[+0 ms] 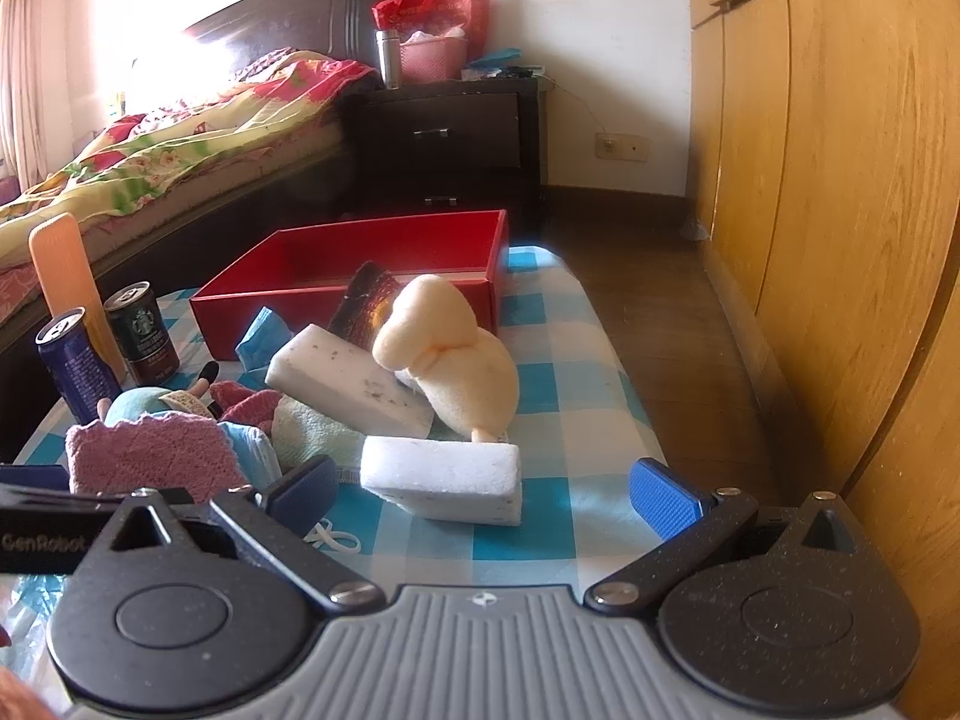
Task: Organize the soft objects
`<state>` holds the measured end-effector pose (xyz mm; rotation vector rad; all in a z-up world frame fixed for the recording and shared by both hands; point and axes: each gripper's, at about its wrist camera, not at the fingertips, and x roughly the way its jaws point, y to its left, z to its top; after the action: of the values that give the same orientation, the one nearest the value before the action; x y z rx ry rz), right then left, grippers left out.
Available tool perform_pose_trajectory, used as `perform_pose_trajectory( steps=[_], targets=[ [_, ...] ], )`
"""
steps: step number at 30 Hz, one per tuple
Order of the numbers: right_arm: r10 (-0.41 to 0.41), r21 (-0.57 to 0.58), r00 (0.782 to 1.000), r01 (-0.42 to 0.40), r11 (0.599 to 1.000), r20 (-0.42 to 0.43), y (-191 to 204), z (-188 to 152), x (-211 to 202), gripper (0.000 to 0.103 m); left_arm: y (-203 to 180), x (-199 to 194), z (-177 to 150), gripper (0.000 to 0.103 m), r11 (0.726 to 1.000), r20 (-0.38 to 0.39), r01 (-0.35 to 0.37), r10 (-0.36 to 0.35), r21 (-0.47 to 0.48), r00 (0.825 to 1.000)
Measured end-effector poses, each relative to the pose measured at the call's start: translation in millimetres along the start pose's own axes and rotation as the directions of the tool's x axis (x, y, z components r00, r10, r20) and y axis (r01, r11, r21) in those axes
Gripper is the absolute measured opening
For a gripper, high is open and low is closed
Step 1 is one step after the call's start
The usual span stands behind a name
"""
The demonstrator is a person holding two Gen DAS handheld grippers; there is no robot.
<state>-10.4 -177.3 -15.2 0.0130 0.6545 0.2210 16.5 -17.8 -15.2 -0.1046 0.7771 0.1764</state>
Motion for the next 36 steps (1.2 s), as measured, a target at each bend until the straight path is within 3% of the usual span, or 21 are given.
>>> perform_pose_trajectory(
  steps=[5, 8, 13, 19, 20, 23, 26, 28, 29, 32, 36],
  targets=[
    [0.006, 0.014, 1.0, -0.006, 1.0, -0.021, -3, 1, 2, 0.085, -1, -2, -6, 0.098, 1.0, 0.02, 0.023, -0.023, 0.013, 1.0],
    [0.008, 0.015, 1.0, -0.008, 1.0, -0.021, -4, 1, 3, 0.085, -10, -1, -6, 0.098, 0.998, 0.015, 0.005, -0.005, 0.058, 1.0],
    [0.003, 0.027, 1.0, -0.002, 1.0, -0.028, -9, 1, 6, 0.085, -18, -9, -12, 0.096, 0.991, 0.053, 0.039, -0.046, 0.129, 0.998],
    [0.012, 0.069, 0.999, -0.009, 0.998, -0.045, -17, 1, 10, 0.085, -32, -17, -22, 0.074, 0.968, 0.135, -0.011, -0.024, 0.251, 0.991],
    [0.015, 0.074, 0.999, -0.012, 0.997, -0.045, -18, 1, 11, 0.085, -34, -15, -22, 0.069, 0.965, 0.125, 0.005, -0.039, 0.261, 0.991],
    [0.019, 0.081, 0.998, -0.014, 0.997, -0.053, -18, 2, 12, 0.085, -34, 2, -18, 0.069, 0.971, 0.017, 0.086, -0.092, 0.224, 0.996],
    [0.021, 0.085, 0.998, -0.016, 0.996, -0.054, -20, 2, 14, 0.085, -36, 7, -14, 0.071, 0.973, 0.005, 0.117, -0.12, 0.201, 0.993],
    [0.021, 0.087, 0.998, -0.016, 0.996, -0.055, -22, 2, 14, 0.085, -34, 10, -11, 0.052, 0.978, -0.009, 0.143, -0.144, 0.153, 0.99],
    [0.019, 0.088, 0.998, -0.014, 0.996, -0.058, -23, 2, 15, 0.085, -34, 10, -11, 0.036, 0.977, -0.02, 0.162, -0.161, 0.138, 0.987],
    [0.021, 0.095, 0.998, -0.015, 0.995, -0.066, -27, 2, 16, 0.085, -36, 17, -13, 0.014, 0.973, -0.072, 0.176, -0.167, 0.147, 0.983],
    [0.003, 0.111, 0.998, 0.004, 0.994, -0.058, -35, 7, 17, 0.085, -34, 16, -13, 0.005, 0.966, -0.102, 0.225, -0.213, 0.125, 0.972]
  ],
)
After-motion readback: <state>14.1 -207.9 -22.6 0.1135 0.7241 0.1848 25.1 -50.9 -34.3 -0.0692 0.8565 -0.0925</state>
